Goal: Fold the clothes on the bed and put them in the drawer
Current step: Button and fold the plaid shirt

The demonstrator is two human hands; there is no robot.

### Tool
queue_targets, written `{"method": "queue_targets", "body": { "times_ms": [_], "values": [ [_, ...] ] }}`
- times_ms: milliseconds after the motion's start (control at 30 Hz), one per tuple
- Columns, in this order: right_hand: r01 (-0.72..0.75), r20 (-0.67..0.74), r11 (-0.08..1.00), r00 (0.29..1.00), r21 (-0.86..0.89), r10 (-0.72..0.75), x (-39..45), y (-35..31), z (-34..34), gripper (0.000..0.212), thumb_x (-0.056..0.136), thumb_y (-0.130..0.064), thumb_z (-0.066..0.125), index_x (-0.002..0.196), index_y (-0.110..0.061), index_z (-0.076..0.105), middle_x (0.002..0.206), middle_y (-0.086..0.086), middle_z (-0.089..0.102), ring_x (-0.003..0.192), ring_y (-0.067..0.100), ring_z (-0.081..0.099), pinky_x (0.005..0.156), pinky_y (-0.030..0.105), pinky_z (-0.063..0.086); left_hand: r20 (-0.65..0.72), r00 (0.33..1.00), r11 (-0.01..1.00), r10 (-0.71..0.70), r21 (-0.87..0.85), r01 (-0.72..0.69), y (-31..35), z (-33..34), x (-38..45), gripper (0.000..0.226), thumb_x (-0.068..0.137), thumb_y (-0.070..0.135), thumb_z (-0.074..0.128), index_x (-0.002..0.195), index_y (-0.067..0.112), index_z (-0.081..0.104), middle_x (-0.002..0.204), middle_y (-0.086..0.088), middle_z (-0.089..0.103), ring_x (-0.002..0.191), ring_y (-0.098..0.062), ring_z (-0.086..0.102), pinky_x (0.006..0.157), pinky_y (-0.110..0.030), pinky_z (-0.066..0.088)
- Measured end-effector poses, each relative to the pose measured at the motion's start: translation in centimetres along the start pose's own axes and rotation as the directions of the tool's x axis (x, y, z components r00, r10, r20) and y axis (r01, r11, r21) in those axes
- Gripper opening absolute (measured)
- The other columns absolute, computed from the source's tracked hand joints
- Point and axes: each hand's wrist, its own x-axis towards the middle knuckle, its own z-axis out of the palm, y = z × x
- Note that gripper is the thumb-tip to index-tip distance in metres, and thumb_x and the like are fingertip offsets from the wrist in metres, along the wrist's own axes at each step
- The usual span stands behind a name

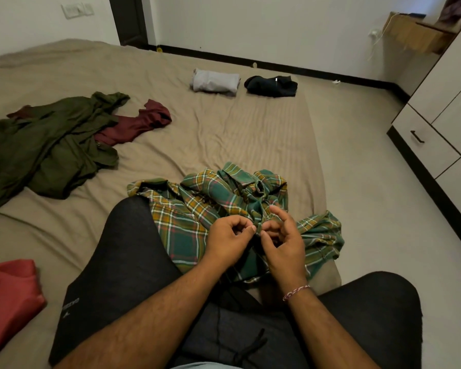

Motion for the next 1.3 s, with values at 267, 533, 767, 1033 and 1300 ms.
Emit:
{"method": "queue_targets", "body": {
  "times_ms": [267, 533, 767, 1033, 1300],
  "values": [
    [0.205, -0.004, 0.924, 0.976, -0.322, -0.218, -0.5, 0.2, 0.3, 0.075, 0.086, 0.002, 0.073, 0.146, -0.035, 0.048, 0.097, -0.011, 0.066, 0.090, 0.005, 0.067, 0.084, 0.010, 0.051, 0.088, 0.996, 0.999, -0.011, 0.037, 0.008, -0.3, 0.0, 0.4, 0.015, 0.092, 0.018, 0.074, 0.078, 0.021, 0.074, 0.076, 0.004, 0.073, 0.075, -0.018, 0.070, 0.070, -0.034, 0.056],
    [0.293, 0.092, 0.894, 0.956, -0.338, -0.279, -0.1, 0.2, -0.2, 0.075, 0.087, 0.000, 0.075, 0.151, -0.030, 0.049, 0.101, -0.012, 0.067, 0.096, 0.003, 0.066, 0.088, 0.011, 0.048, 0.271, 0.946, 0.956, -0.179, -0.178, 0.232, 0.1, -0.9, 0.9, 0.022, 0.096, 0.011, 0.066, 0.075, 0.015, 0.073, 0.076, -0.009, 0.068, 0.074, -0.022, 0.062, 0.074, -0.038, 0.050],
    [0.372, 0.193, 0.847, 0.927, -0.380, -0.321, 0.2, -0.1, -0.7, 0.081, 0.085, -0.008, 0.080, 0.155, -0.026, 0.044, 0.101, -0.014, 0.068, 0.093, -0.002, 0.067, 0.089, 0.010, 0.049, 0.524, 0.817, 0.830, -0.240, -0.325, 0.453, 0.7, -2.9, 1.8, 0.021, 0.094, -0.001, 0.060, 0.077, 0.008, 0.070, 0.083, -0.016, 0.066, 0.078, -0.021, 0.064, 0.079, -0.032, 0.052],
    [0.422, 0.208, 0.732, 0.905, -0.535, -0.371, 0.7, 0.4, -0.1, 0.066, 0.082, -0.008, 0.079, 0.136, -0.027, 0.046, 0.102, -0.001, 0.071, 0.088, 0.015, 0.068, 0.077, 0.031, 0.059, 0.372, 0.903, 0.916, -0.217, -0.242, 0.320, 0.4, -1.7, 1.5, 0.025, 0.097, 0.018, 0.071, 0.073, 0.013, 0.077, 0.066, -0.004, 0.065, 0.061, -0.010, 0.055, 0.062, -0.022, 0.044],
    [0.517, 0.178, 0.648, 0.838, -0.560, -0.515, 0.7, 0.6, 0.1, 0.052, 0.084, -0.006, 0.078, 0.130, -0.019, 0.056, 0.099, 0.001, 0.073, 0.081, 0.019, 0.071, 0.070, 0.034, 0.060, 0.309, 0.933, 0.884, -0.184, -0.362, 0.295, 0.0, -1.4, 1.6, 0.014, 0.098, 0.006, 0.066, 0.091, 0.002, 0.077, 0.089, -0.017, 0.073, 0.079, -0.017, 0.067, 0.074, -0.025, 0.054]
  ]
}}
